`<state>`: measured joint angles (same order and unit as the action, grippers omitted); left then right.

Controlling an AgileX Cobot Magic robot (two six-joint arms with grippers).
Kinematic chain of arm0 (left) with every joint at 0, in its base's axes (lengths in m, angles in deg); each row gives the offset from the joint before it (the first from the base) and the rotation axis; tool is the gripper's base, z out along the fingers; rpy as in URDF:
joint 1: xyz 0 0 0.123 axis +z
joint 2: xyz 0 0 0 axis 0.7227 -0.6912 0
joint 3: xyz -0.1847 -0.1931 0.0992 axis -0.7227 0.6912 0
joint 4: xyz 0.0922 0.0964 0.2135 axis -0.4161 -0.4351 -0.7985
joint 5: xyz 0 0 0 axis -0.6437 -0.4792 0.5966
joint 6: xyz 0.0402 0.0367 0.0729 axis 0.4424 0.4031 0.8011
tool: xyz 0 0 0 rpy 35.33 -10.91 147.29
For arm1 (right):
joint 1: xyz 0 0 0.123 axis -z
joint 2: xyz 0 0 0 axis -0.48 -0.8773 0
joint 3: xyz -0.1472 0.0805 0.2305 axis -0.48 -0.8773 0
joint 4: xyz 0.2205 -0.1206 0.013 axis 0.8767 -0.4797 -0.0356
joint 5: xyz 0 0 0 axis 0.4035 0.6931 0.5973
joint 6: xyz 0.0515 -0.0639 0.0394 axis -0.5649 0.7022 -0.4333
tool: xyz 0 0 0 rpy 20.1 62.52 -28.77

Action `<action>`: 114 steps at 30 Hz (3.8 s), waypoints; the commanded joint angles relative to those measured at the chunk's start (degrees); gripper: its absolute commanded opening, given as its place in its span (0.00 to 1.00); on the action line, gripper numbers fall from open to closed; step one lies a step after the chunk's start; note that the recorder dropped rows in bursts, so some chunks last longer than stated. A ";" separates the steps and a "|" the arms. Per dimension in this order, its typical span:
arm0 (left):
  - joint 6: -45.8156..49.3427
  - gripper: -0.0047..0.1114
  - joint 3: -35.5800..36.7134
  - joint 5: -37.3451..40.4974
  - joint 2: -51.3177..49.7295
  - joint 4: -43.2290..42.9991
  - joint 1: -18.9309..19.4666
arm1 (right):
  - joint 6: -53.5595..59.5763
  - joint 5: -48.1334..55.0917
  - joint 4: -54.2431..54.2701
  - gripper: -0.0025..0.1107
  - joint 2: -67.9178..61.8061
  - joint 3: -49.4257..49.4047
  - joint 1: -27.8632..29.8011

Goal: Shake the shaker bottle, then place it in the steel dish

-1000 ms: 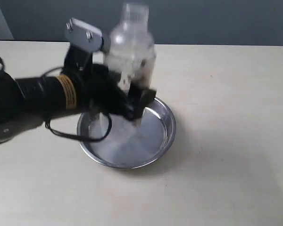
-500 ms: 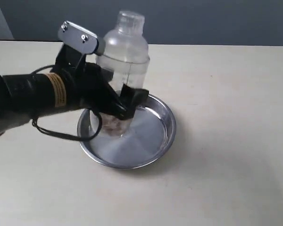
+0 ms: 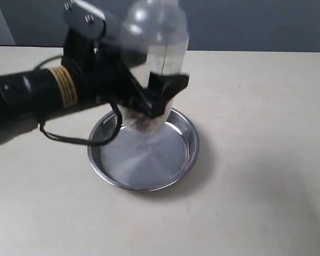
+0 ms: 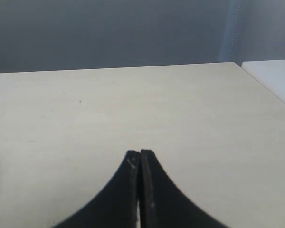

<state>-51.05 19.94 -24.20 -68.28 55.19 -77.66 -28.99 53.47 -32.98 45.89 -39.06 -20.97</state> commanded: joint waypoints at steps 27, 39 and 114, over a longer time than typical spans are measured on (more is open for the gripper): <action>18.05 0.04 3.16 -43.38 -37.84 18.87 1.18 | 0.11 -0.78 0.04 0.01 0.27 -0.07 0.20; 18.18 0.04 3.16 -43.38 -38.25 26.18 1.18 | 0.11 -0.78 0.04 0.01 0.27 -0.07 0.20; 30.02 0.04 20.08 42.39 68.50 15.27 6.13 | 0.11 -0.78 0.04 0.01 0.27 -0.07 0.20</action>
<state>-20.83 35.79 18.24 -3.85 67.14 -72.43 -28.99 53.47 -32.98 45.89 -39.06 -20.97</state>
